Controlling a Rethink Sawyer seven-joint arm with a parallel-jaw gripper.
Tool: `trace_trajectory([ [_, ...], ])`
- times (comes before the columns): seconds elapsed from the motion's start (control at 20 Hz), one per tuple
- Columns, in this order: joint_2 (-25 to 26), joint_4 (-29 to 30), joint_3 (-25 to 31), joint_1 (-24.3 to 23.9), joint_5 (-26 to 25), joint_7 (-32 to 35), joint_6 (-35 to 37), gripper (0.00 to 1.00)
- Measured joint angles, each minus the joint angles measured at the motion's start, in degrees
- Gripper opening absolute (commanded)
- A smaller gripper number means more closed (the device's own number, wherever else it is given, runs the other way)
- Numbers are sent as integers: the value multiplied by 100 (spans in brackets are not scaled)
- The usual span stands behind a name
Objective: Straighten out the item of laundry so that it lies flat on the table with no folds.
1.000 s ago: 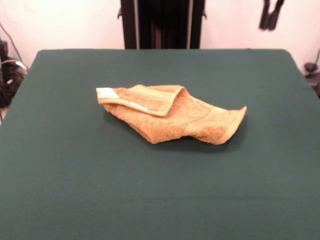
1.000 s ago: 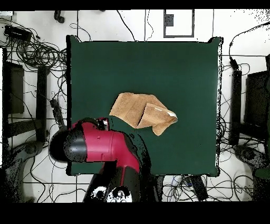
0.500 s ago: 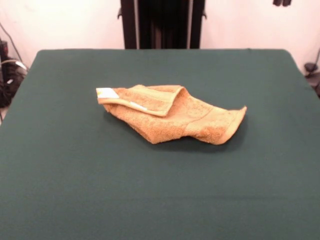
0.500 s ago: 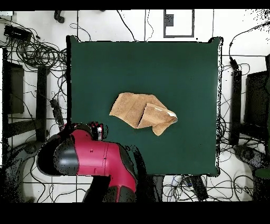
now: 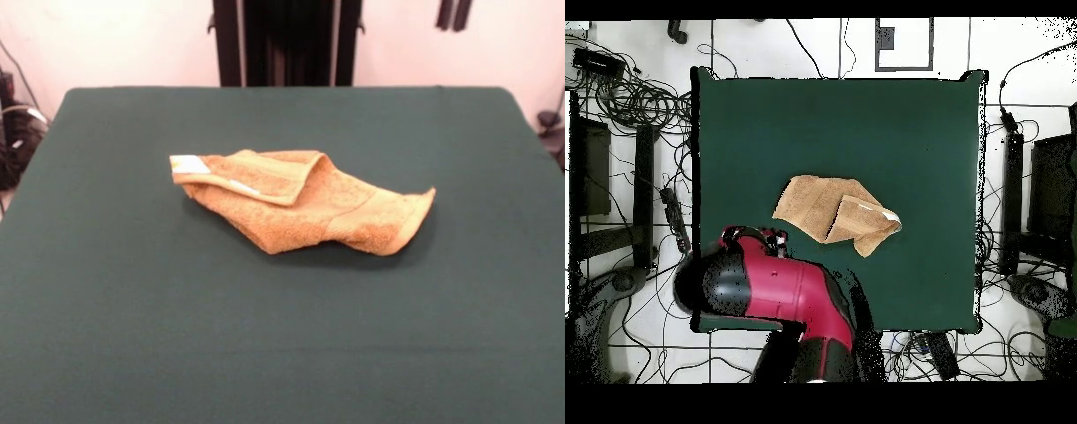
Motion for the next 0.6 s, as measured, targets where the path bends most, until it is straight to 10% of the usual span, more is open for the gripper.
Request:
trace_trajectory([
  [0.6, 444, -105, 186, -814, -182, 0, -395, 0],
])
